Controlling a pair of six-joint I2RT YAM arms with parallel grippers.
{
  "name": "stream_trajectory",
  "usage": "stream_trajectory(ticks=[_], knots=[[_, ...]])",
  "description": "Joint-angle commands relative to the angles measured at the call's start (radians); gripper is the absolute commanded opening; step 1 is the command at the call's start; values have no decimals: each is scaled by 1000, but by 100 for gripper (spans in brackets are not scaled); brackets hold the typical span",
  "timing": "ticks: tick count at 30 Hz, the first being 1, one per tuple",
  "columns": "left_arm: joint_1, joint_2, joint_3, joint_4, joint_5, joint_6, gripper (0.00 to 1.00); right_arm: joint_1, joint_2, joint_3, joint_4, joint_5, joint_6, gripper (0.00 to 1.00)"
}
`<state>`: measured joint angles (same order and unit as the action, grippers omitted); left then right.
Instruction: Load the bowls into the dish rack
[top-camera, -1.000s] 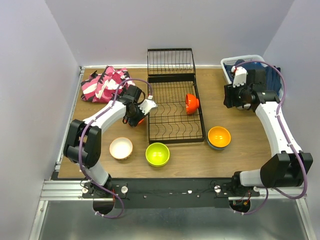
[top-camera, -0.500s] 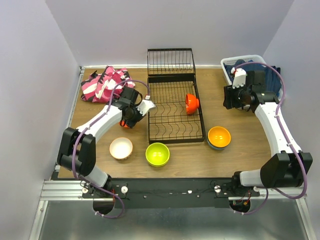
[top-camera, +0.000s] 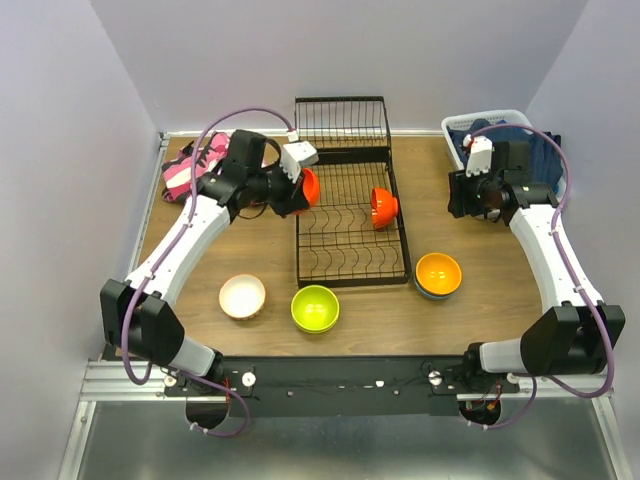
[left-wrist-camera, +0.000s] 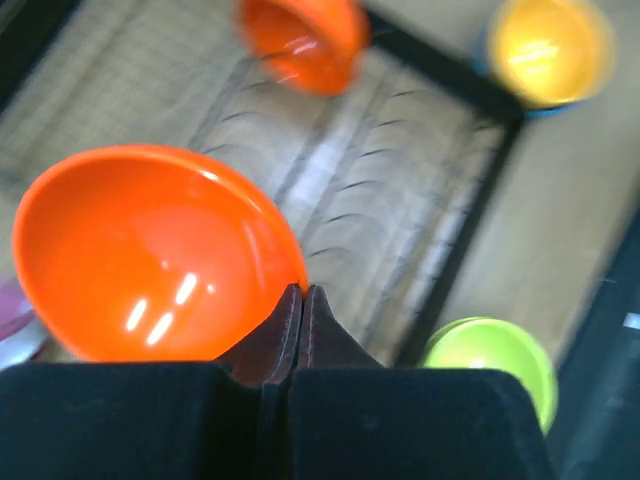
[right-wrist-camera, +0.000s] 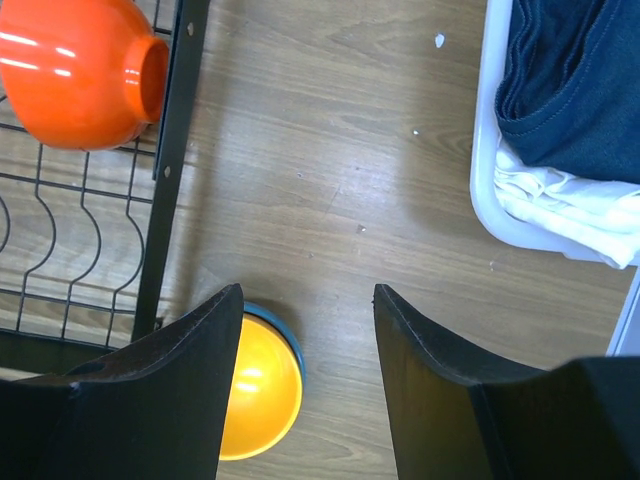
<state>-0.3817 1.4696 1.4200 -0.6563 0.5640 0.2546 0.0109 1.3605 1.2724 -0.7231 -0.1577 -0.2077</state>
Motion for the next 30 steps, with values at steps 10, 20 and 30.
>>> stream_trajectory(ticks=[10, 20, 30], knots=[[-8, 165, -335, 1295, 508, -1049, 0, -6, -43, -5, -18, 79, -1, 63], [6, 388, -377, 1699, 445, -1448, 0, -8, -52, -21, -55, 107, -7, 63], [17, 577, -346, 1989, 361, -1706, 0, -8, -17, 18, -87, 144, -24, 63]])
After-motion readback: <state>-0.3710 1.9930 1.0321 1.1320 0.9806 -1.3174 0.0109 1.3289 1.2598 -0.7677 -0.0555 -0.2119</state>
